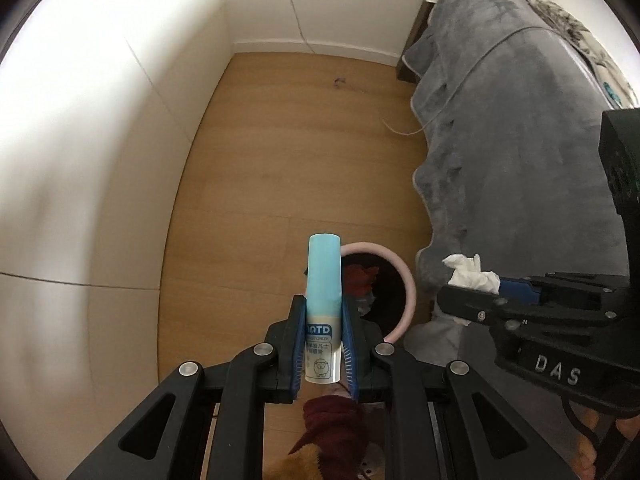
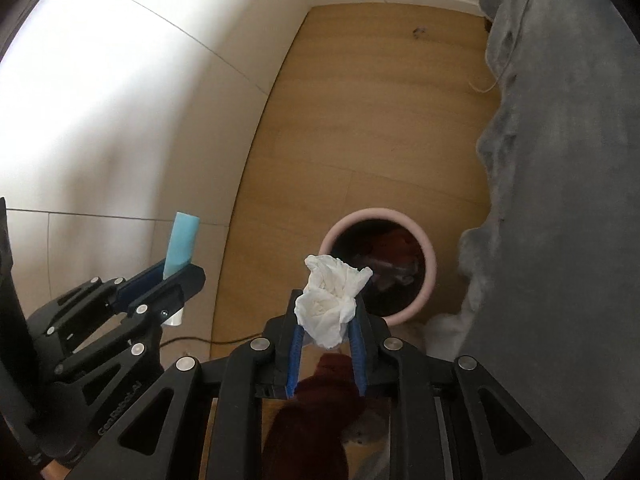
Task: Collect trash
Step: 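Carry the white tissue and teal lip balm off the bed toward the bin, then open both tools over the bin to drop the tissue and lip balm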
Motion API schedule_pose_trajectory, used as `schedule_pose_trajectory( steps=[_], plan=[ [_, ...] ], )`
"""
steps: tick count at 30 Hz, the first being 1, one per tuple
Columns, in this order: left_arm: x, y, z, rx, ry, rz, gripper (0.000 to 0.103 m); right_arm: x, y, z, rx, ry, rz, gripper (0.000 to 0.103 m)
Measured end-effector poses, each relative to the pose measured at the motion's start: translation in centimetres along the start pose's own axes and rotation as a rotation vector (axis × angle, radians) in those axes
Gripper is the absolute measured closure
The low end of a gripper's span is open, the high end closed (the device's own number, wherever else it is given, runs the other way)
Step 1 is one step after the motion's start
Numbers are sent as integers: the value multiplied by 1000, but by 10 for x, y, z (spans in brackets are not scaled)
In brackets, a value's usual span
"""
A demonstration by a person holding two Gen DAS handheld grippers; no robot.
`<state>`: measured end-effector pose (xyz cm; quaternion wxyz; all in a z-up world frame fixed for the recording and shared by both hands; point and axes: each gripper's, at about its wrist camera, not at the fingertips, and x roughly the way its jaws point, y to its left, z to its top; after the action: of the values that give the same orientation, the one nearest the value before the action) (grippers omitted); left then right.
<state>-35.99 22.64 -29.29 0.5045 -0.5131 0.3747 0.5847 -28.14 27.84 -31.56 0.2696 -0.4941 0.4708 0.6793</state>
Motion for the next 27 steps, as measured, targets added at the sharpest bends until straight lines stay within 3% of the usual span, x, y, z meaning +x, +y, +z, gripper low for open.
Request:
schedule_pose_trajectory(
  steps=[1, 4, 12, 27],
  plan=[
    [2, 2, 0, -9, 4, -2, 85, 3, 1, 1, -3, 4, 0, 72],
    [8, 1, 0, -19, 9, 1, 85, 11, 3, 4, -6, 11, -12, 29],
    [20, -5, -1, -3, 18, -8, 85, 9, -1, -3, 7, 23, -52, 27],
    [57, -48, 2, 100, 53, -77, 85, -55, -24, -47, -32, -14, -132, 27]
  ],
)
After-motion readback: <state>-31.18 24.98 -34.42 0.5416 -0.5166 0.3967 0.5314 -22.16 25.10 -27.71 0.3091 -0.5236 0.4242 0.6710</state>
